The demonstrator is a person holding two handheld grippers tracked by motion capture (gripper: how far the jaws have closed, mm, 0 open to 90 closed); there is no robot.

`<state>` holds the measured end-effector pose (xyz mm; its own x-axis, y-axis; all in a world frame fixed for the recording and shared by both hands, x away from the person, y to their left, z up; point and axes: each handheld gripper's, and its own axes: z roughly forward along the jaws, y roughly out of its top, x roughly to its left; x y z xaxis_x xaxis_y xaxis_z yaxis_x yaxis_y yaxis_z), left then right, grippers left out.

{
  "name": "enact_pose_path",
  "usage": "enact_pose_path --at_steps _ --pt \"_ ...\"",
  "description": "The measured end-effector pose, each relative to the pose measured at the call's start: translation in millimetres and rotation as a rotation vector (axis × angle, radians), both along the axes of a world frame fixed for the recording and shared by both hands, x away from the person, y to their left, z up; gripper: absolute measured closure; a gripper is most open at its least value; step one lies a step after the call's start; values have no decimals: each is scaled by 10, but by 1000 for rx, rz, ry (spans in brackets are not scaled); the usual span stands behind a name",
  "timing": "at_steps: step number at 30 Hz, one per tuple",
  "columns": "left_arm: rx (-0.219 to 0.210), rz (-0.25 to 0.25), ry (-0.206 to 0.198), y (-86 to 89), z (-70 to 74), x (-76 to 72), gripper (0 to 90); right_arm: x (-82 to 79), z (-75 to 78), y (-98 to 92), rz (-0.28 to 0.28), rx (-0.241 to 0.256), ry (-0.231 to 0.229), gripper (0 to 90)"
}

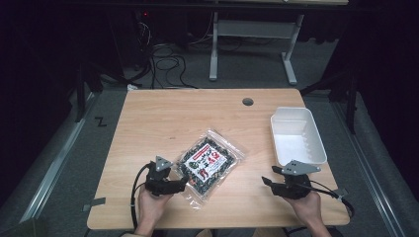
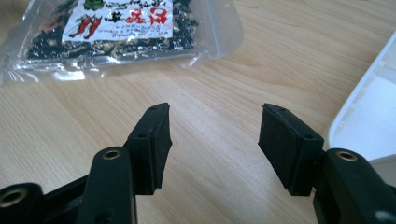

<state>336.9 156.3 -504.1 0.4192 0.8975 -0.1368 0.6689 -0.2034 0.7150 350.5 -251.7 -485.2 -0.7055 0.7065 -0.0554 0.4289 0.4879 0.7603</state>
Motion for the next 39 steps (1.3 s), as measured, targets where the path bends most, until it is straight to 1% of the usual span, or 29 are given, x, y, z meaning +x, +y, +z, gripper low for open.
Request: enact_pose_path --at_steps 4,7,8,9,11,13,14,15,16,17,18,20,24,27,30,34,37,39 --pt "7 -2 6 -18 -3 4 198 -4 -22 15 1 -10 1 441" --pt "15 3 31 -40 -24 27 184 1 -13 5 -5 -2 -1 439" --pt "15 3 31 -40 -24 27 180 1 -13 5 -5 -2 -1 439" --pt "13 15 32 -51 -24 32 180 0 -13 5 -6 0 1 438" --pt "4 23 36 -86 -12 47 173 0 -18 8 -7 -3 0 435" --pt "11 23 33 -117 -5 56 164 0 -19 9 -5 -5 -3 433" --pt "13 24 43 -139 -12 76 162 -3 -16 10 -6 -2 -2 428" --pt "13 24 43 -139 -12 76 159 -3 -16 10 -6 -2 -2 428" --pt "8 29 57 -145 -30 106 159 -1 -15 8 -10 3 -7 424" --pt "8 29 57 -145 -30 106 159 -1 -15 8 -10 3 -7 424" --pt "-3 34 77 -140 -54 140 159 0 -16 10 -9 5 -6 421" --pt "0 46 86 -138 -71 168 158 -6 -18 13 -5 2 -1 420" --pt "2 59 86 -136 -83 192 157 -16 -13 18 -4 10 6 419" --pt "2 72 88 -128 -79 218 157 -18 -2 14 -4 19 1 419" --pt "18 99 89 -127 -75 253 157 -20 21 3 -15 21 -1 421" --pt "37 119 98 -130 -81 280 157 -50 85 -43 -37 33 -15 432" --pt "64 133 101 -153 -79 326 156 -81 108 -68 -52 25 -20 438" --pt "66 135 103 -156 -83 333 156 -96 117 -82 -61 9 -25 440"
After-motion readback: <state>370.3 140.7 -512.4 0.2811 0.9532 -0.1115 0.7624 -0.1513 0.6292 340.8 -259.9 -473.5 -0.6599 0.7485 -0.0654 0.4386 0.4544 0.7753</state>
